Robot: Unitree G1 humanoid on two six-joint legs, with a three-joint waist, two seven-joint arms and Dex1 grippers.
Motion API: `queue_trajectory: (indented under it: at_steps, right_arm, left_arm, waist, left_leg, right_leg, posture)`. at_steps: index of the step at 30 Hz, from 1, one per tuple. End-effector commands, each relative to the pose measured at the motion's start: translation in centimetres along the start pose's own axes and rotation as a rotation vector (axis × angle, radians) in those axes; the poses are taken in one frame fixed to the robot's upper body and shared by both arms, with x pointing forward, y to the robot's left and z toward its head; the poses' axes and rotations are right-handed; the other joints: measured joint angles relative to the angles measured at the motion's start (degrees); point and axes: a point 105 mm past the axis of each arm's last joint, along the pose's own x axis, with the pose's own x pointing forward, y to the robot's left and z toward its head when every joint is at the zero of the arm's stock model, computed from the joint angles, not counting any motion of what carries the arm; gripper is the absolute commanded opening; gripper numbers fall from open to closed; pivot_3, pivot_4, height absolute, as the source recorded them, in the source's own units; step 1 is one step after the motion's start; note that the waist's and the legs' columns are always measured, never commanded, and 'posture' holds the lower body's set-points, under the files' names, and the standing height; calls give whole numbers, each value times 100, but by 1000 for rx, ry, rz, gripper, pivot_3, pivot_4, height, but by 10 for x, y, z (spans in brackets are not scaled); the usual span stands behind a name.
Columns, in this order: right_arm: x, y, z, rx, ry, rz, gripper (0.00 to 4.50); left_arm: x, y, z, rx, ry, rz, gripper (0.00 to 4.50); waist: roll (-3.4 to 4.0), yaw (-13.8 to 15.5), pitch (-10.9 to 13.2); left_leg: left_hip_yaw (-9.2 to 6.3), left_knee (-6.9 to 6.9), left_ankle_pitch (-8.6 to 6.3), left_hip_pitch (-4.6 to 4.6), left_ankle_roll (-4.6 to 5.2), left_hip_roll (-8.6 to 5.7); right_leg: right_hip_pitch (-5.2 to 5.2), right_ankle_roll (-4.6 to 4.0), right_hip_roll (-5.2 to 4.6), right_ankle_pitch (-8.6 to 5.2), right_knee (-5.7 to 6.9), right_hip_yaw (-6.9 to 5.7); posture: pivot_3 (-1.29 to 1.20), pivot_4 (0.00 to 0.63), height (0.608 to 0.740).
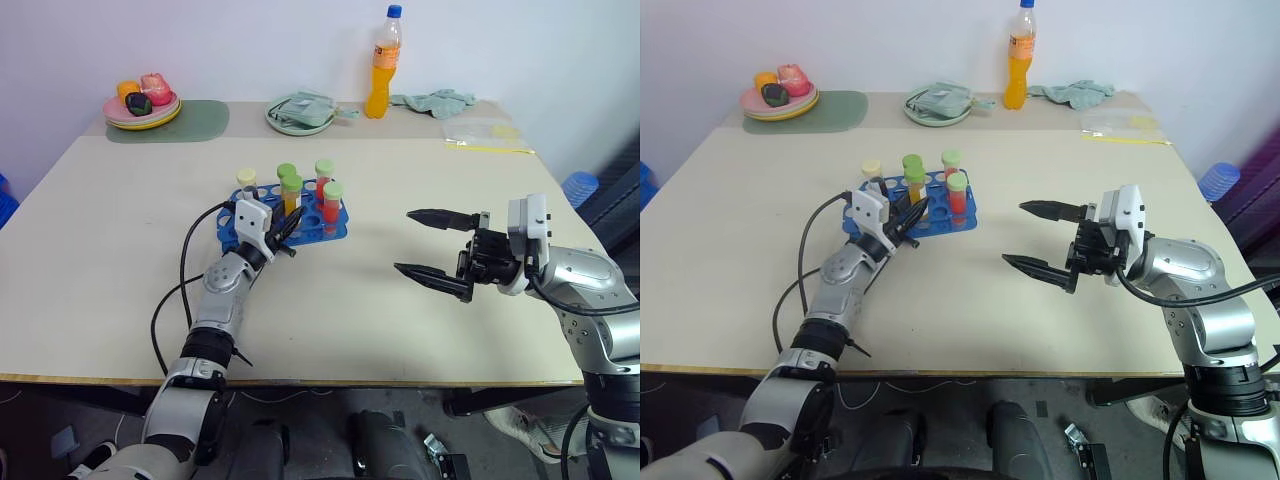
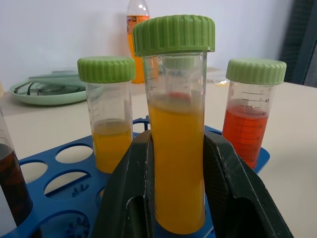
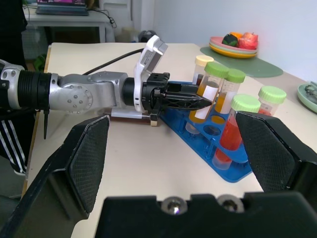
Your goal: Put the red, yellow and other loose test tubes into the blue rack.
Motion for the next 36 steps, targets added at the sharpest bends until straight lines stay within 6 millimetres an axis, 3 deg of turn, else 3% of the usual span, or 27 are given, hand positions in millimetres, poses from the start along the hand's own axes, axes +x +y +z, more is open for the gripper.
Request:
queue_trajectory:
  at_steps: [1,2,6,7,14,16,21,24,29,31,36]
  right_arm:
    - [-1,-2,12,-53,-33,-2,4500]
    - [0,-2,12,-52,-35,-2,4500]
    - [2,-2,10,-50,-39,3,4500]
    - [2,-2,10,-49,-41,4,4500]
    - [5,-1,7,-42,-51,11,4500]
    - [6,0,7,-37,-56,14,4500]
    - [7,0,6,-35,-62,17,4500]
    - [8,0,5,-36,-67,22,4500]
    - [12,-1,4,-27,-79,31,4500]
    - [14,-1,3,-23,-84,35,4500]
    - [18,2,0,-17,-97,41,4500]
  left_arm:
    - [-2,10,14,11,-38,24,1815]
    - [-2,12,17,24,-42,31,2130]
    - [-6,9,26,58,-45,-8,4226]
    - [-9,8,28,59,-42,-18,4482]
    - [-29,11,49,60,49,-28,4482]
    - [-38,2,60,40,71,-83,4482]
    - [-64,17,87,169,182,-1,4482]
    - [-77,14,87,102,296,-9,4482]
    - [-98,0,66,36,619,-89,4482]
    - [-100,-6,62,5,700,-121,4482]
    - [-87,10,65,-74,842,-30,4482]
  waist:
    - [0,-1,0]
    - [0,-2,0]
    - [0,8,0]
    - [0,7,0]
    - [0,5,0]
    - [0,-5,0]
    - [3,-16,0]
    - [3,-6,0]
    - [3,-13,1]
    - [1,-9,2]
    - [-3,-14,4]
  left_leg:
    - [0,0,0,0,0,0]
    - [0,0,0,0,0,0]
    - [0,0,0,0,0,1]
    - [-1,0,0,0,0,0]
    - [-2,0,0,-2,0,2]
    - [-2,0,0,-2,0,2]
    - [-2,-1,0,1,0,6]
    - [-1,-1,0,0,0,5]
    - [-2,-1,-1,0,1,5]
    - [-2,-1,-1,0,1,5]
    - [-3,0,-1,-1,1,4]
  right_leg:
    - [0,0,0,0,0,0]
    - [0,0,0,0,0,0]
    - [0,0,0,0,0,0]
    - [0,0,0,0,-1,0]
    - [-1,0,-1,0,0,0]
    - [-1,0,-2,0,0,0]
    - [-1,-1,0,-1,2,0]
    - [1,-1,-1,-1,1,0]
    - [0,-1,2,-2,-1,0]
    - [1,-1,1,-2,-1,0]
    - [0,-1,3,-2,0,-2]
  posture:
    - [0,150,740]
    - [0,150,740]
    - [0,150,740]
    - [0,150,740]
    - [0,150,740]
    - [0,150,740]
    - [0,150,740]
    - [0,150,740]
    - [0,150,740]
    - [0,150,740]
    - [0,150,740]
